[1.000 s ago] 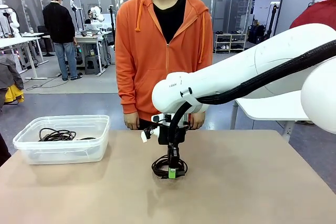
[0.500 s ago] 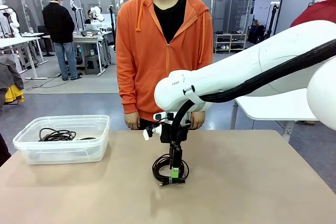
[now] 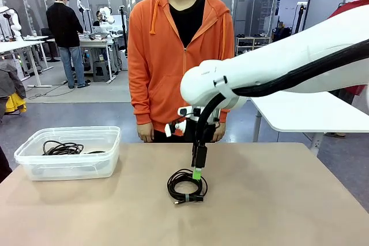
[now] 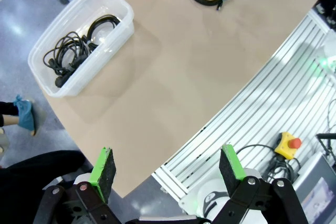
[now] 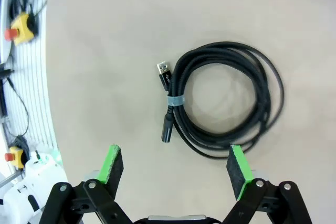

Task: Organize and store the cables.
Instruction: Place the USB Extension Cable into the Organizing box.

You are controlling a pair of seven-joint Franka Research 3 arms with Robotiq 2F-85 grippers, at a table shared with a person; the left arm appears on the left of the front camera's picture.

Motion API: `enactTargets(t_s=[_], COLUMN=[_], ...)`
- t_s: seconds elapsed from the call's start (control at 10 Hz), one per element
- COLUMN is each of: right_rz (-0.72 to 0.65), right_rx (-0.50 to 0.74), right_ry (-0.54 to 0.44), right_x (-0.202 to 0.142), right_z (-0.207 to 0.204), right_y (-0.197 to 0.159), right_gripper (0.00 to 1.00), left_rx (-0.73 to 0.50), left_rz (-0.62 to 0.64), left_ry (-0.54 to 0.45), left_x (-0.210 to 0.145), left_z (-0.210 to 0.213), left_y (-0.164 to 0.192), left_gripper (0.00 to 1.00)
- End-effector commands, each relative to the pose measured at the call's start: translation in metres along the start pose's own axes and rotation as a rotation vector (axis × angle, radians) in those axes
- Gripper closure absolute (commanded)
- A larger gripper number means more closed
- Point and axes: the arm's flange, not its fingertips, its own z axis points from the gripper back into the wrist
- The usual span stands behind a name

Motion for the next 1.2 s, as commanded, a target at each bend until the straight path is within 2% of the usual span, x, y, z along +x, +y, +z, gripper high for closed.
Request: enactTargets(t_s=[0.0,0.2,0.5,0.8,1.1], right_rz=[0.004,-0.019,-0.133,-0.308,-0.432], right_rx=[-0.097,-0.208,-0.320,-0.405,-0.479], right_ry=[-0.068,-0.112,-0.214,-0.326,-0.438], right_x=[-0.020,-0.040,-0.116,-0.204,-0.276], right_z=[0.031,0.079,0.132,0.180,0.204], right_y=[0.037,0.064,0.098,0.145,0.201], right_gripper=[0.00,0.00,0.00,0.00,0.00], left_rx=[-0.007,0.004,0.038,0.072,0.051], left_rz=[-0.042,-0.087,-0.138,-0.220,-0.260], left_ry=[0.083,0.127,0.196,0.277,0.258], left_x=[0.017,0.029,0.067,0.116,0.156], left_z=[0.000,-0.008,-0.017,-0.055,-0.099], left_y=[0.002,-0.001,-0.009,-0.031,-0.044], left_gripper=[0.00,0.00,0.00,0.00,0.00])
